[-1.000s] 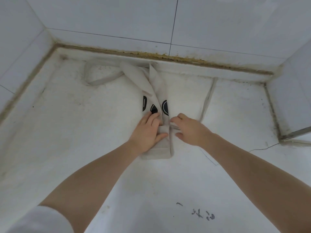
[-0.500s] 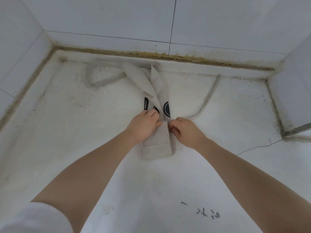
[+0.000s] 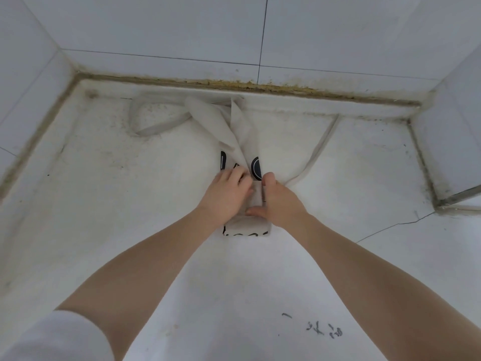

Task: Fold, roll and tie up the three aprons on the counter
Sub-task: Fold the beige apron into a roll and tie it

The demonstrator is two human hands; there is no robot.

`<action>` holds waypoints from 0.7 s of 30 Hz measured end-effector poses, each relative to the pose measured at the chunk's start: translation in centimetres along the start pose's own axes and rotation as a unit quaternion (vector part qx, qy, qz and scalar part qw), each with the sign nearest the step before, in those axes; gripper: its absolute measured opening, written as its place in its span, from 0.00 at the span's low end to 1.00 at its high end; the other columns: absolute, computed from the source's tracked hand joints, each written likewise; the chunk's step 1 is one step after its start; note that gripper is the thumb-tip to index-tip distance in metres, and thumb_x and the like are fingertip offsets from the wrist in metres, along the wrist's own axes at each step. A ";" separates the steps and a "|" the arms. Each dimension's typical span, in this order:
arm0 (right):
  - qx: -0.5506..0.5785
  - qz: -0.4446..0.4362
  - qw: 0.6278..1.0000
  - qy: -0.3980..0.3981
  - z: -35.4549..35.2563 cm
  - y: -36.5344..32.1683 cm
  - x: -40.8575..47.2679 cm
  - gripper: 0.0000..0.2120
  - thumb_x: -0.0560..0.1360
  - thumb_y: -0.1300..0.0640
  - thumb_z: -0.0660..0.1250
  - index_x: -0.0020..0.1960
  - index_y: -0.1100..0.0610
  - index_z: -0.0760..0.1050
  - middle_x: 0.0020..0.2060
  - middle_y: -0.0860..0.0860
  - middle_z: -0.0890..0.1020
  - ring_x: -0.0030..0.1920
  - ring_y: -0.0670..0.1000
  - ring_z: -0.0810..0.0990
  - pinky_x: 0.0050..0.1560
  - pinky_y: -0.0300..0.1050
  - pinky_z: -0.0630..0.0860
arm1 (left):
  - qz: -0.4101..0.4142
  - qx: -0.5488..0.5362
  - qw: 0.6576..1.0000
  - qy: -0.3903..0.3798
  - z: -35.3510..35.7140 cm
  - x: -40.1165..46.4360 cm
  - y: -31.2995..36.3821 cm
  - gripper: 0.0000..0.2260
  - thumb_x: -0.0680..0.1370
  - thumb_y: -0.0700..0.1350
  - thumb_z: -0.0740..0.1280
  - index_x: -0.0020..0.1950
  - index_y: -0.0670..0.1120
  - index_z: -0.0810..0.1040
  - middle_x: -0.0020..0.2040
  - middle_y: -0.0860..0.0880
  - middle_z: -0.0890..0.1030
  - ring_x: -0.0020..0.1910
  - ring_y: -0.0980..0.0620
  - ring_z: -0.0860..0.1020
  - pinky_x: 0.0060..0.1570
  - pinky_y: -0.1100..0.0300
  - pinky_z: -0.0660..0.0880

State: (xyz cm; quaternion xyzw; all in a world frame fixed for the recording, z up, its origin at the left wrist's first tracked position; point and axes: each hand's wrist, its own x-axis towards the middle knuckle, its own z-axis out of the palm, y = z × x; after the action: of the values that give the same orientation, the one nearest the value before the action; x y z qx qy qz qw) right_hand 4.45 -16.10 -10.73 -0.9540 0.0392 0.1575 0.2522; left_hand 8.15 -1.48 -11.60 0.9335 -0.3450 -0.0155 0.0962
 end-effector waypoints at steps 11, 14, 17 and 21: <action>0.033 -0.058 0.998 -0.020 -1.1 1.3 -1.0 0.36 0.66 0.45 0.75 0.65 0.58 0.61 0.49 0.48 0.70 0.47 0.51 0.72 0.46 0.43 0.68 | 0.011 0.001 0.994 -0.105 2.1 -3.8 0.5 0.44 0.69 0.70 0.26 0.77 0.45 0.40 0.74 0.47 0.34 0.73 0.50 0.32 0.70 0.57 0.29; -0.007 -0.042 0.999 -0.022 -1.5 2.0 -1.6 0.36 0.64 0.42 0.76 0.63 0.56 0.63 0.51 0.48 0.70 0.52 0.52 0.72 0.49 0.43 0.69 | -0.011 -0.003 0.992 -0.122 2.4 -3.7 0.8 0.40 0.69 0.72 0.32 0.76 0.50 0.34 0.74 0.47 0.30 0.73 0.50 0.30 0.69 0.57 0.28; -0.167 -0.063 0.983 -0.033 -1.7 2.0 -1.5 0.46 0.61 0.33 0.72 0.69 0.53 0.59 0.61 0.51 0.71 0.62 0.55 0.68 0.60 0.47 0.65 | -0.014 0.036 0.988 -0.152 1.8 -3.4 1.3 0.38 0.76 0.68 0.48 0.76 0.49 0.36 0.75 0.42 0.33 0.75 0.46 0.34 0.71 0.54 0.32; -0.246 -0.118 0.962 -0.023 -2.0 1.6 -1.7 0.48 0.64 0.33 0.70 0.75 0.50 0.52 0.69 0.51 0.64 0.67 0.55 0.63 0.65 0.48 0.60 | -0.005 0.055 0.988 -0.147 1.5 -3.3 1.4 0.44 0.72 0.73 0.45 0.77 0.45 0.38 0.77 0.44 0.38 0.76 0.48 0.37 0.71 0.56 0.32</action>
State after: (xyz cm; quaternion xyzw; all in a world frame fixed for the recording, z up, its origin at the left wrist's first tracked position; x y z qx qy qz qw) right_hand 3.16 -18.54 -9.27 -0.9806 -0.1196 0.1530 0.0278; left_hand 4.58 -0.61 -12.91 0.9265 -0.3514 -0.1339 -0.0072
